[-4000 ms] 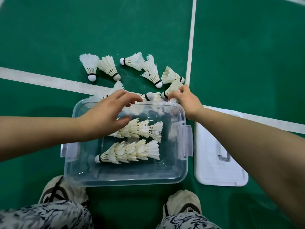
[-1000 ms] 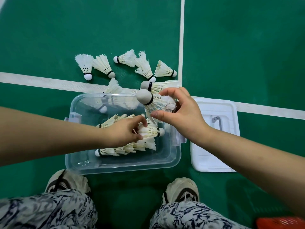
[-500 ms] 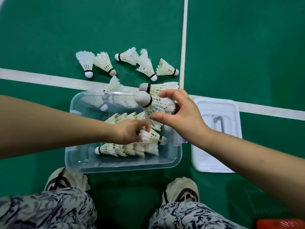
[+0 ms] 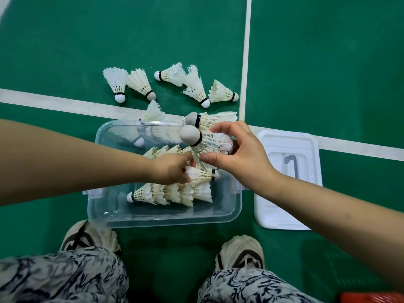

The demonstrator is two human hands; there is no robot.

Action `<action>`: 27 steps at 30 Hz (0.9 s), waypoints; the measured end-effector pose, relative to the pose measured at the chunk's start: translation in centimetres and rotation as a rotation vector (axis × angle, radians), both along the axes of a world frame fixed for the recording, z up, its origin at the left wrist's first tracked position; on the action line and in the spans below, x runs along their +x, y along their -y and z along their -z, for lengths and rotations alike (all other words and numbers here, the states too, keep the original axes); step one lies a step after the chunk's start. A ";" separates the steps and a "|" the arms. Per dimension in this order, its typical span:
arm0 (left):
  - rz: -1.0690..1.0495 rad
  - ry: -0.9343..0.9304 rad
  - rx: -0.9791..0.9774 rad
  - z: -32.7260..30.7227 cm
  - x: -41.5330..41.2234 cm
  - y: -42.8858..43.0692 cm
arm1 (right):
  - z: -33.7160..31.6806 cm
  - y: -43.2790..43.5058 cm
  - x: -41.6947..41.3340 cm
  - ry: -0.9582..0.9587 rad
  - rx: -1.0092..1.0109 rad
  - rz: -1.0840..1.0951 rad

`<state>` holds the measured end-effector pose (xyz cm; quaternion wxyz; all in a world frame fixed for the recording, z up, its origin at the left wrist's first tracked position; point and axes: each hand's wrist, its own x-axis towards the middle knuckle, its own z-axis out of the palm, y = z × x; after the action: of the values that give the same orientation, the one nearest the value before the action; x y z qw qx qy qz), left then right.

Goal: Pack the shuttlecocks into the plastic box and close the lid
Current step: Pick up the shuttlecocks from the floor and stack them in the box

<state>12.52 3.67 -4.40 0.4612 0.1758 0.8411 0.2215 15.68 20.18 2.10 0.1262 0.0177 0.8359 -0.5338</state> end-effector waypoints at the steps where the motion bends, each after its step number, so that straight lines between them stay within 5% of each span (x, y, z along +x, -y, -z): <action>1: -0.009 -0.005 0.005 -0.1 0.0 0.0 | 0.0 0.0 0.1 0.000 0.004 -0.005; 13: -0.001 0.010 -0.001 -0.3 -0.4 0.0 | 0.1 0.0 0.1 0.009 0.037 -0.025; 21: -0.198 -0.062 0.125 -1.6 -1.3 2.6 | 0.6 0.2 0.4 0.045 0.111 -0.062; 27: -0.361 0.267 0.424 -3.4 0.4 4.8 | 1.0 0.8 1.3 0.116 0.137 -0.087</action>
<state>12.93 -1.09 -0.97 0.4735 0.0851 0.7258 0.4917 16.97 19.39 1.08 0.1961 0.0209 0.8617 -0.4675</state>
